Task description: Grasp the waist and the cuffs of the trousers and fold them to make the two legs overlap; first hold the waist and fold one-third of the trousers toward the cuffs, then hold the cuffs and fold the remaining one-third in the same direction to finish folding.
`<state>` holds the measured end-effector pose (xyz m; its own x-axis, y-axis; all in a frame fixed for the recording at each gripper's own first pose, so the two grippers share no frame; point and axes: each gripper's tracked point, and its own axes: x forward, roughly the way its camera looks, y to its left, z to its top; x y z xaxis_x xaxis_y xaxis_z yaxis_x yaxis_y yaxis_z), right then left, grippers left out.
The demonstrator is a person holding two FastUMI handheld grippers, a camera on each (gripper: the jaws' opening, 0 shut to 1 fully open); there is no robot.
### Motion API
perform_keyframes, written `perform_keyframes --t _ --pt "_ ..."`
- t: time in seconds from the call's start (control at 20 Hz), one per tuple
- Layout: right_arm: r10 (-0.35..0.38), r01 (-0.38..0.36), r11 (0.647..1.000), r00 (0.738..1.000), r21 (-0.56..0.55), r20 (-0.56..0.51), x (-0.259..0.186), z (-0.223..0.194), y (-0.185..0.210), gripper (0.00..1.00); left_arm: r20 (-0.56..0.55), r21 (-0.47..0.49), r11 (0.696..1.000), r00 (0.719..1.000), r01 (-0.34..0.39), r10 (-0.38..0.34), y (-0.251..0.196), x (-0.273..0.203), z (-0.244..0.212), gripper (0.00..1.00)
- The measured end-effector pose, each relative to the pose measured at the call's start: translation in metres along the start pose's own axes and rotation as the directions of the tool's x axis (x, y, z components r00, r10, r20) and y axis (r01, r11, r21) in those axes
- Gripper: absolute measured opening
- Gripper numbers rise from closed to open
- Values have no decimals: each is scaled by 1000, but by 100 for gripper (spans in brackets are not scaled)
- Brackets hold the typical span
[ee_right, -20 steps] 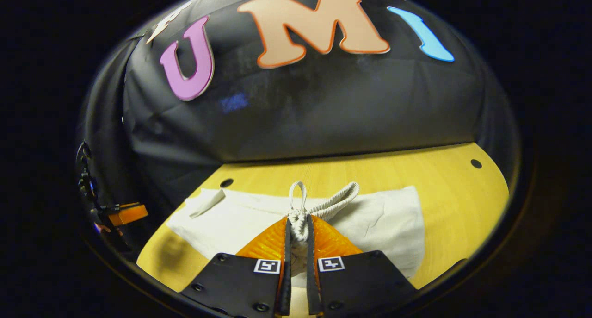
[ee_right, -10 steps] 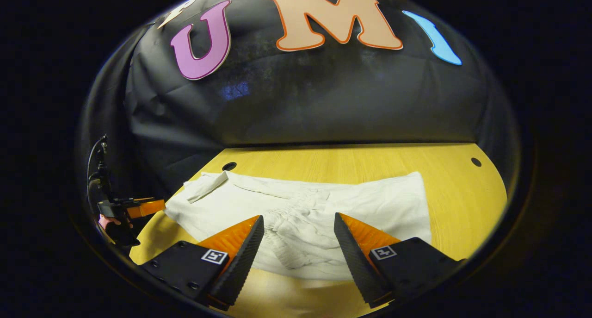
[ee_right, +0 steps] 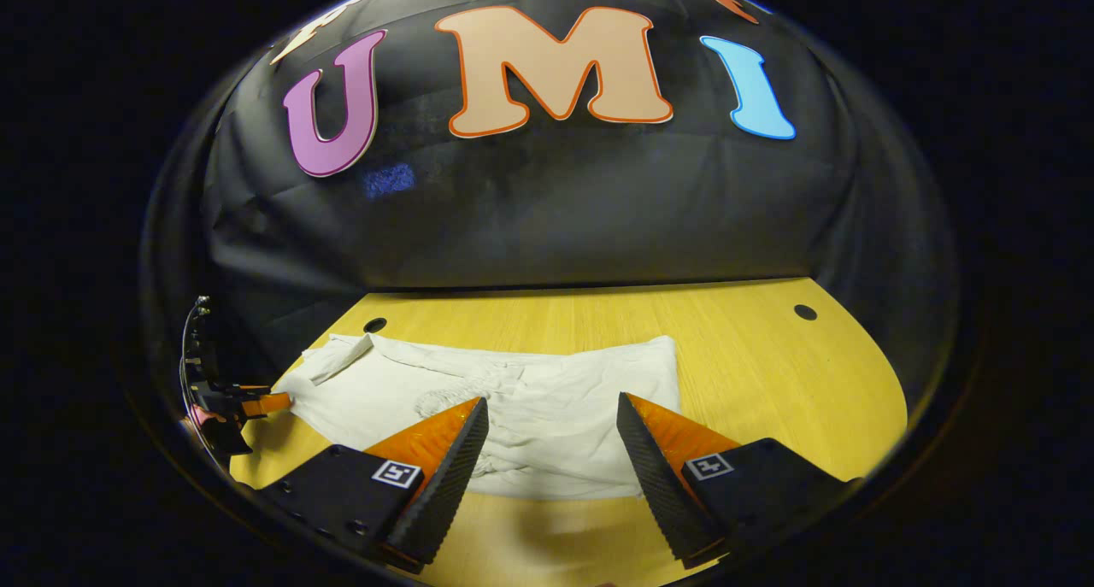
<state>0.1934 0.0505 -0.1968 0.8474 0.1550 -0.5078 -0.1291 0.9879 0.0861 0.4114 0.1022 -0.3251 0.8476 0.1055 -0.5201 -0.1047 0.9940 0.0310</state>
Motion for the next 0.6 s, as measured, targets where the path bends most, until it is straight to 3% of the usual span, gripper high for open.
perform_keyframes --t 0.2,0.25,0.3,0.4,0.55,0.6 --pt "-15 15 999 1000 32 1 -7 -2 0 96 -29 35 999 1000 2 -1 4 -2 -2 93" --pt "-19 19 999 1000 35 -1 -8 -2 -1 92 -29 43 999 1000 8 -7 5 -4 -1 90" --pt "-19 19 999 1000 37 -1 -10 -4 0 97 -32 45 999 999 11 -10 5 -2 -1 86" --pt "-21 21 999 1000 38 4 -13 -1 -2 97 -33 44 999 999 23 -22 -4 1 -2 66" --pt "-33 33 999 999 38 13 -22 2 -9 96 -14 16 999 999 52 -51 -19 4 2 25" --pt "-39 38 999 999 35 18 -25 3 -12 92 -16 2 999 999 45 -45 -21 4 4 12"
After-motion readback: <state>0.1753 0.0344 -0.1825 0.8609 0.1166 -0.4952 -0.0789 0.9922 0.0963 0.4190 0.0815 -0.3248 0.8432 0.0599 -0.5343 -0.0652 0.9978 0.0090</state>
